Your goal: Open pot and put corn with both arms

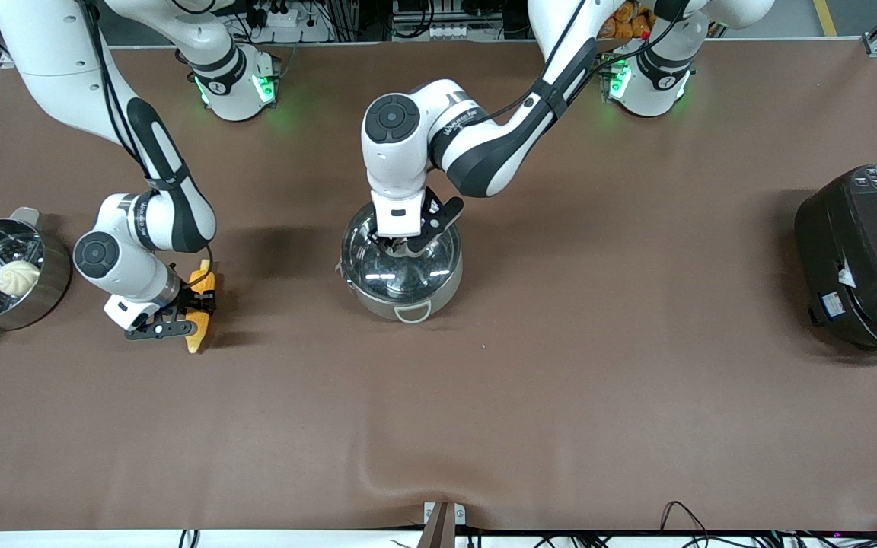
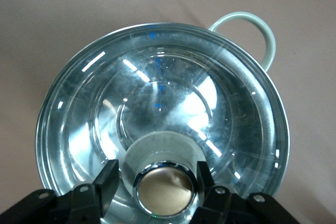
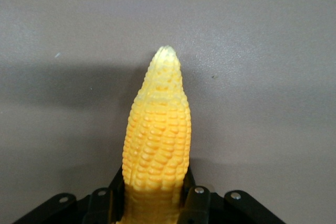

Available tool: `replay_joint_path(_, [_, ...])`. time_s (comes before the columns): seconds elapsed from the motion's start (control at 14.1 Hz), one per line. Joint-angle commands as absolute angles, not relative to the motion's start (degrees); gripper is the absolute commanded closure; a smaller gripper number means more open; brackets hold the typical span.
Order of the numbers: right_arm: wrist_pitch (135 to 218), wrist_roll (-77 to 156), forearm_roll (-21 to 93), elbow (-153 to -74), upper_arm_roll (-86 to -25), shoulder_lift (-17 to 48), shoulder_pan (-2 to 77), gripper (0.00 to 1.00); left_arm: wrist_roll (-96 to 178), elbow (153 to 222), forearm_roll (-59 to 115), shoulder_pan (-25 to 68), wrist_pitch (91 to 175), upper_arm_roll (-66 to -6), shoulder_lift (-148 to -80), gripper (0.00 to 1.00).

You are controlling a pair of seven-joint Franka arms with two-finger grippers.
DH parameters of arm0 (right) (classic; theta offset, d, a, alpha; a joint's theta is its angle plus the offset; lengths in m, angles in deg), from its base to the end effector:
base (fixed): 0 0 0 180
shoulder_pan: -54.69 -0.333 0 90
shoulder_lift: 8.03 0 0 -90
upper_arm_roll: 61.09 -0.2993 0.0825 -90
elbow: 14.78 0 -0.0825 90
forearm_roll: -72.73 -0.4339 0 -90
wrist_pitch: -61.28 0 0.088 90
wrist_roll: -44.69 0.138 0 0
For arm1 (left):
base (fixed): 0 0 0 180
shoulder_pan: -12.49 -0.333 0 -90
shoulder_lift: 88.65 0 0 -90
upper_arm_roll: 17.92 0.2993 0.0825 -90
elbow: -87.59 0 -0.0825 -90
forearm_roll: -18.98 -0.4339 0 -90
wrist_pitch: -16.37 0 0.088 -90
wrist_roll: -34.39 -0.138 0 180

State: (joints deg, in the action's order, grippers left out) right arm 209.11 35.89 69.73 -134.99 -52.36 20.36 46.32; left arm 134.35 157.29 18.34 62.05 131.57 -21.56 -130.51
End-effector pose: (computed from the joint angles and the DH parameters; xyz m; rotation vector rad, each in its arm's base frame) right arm 0.5988 -0.0103 0.0941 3.0920 0.1868 -0.0157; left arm 0.4836 -0.6268 0.2868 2.8109 1.2372 -0.0241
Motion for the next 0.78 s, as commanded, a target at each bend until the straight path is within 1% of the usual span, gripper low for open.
replay_joint_path(0.0, [208.8,35.0,69.1,-134.8,-53.0,19.5,46.8,0.74,135.2,155.7,19.8,62.4,131.4,-21.3,-131.8,0.5])
replay_joint_path(0.07, [208.6,35.1,69.1,-134.8,-53.0,19.1,46.6,0.74,135.2,155.7,19.8,62.4,131.5,-21.3,-131.7,0.55])
replay_joint_path(0.14, [208.4,35.2,69.0,-134.8,-53.2,18.7,46.6,0.73,135.2,155.7,19.8,62.4,131.7,-21.3,-131.7,0.65])
replay_joint_path(0.28, [207.0,35.3,69.0,-134.3,-53.4,17.2,46.8,0.7,135.3,155.7,19.9,62.4,131.7,-21.3,-131.7,0.94])
replay_joint_path(0.35, [205.1,35.3,69.0,-133.3,-53.4,16.5,46.8,0.7,135.3,155.7,19.8,62.4,131.7,-21.3,-131.6,1.0])
replay_joint_path(0.57, [197.5,35.3,69.0,-128.9,-53.4,15.6,46.9,0.7,134.0,155.8,19.2,62.3,130.0,-21.1,-129.9,1.0])
replay_joint_path(0.71, [193.0,35.4,69.0,-125.8,-53.4,15.3,47.0,0.7,131.9,155.8,19.2,62.0,127.3,-21.0,-127.4,1.0])
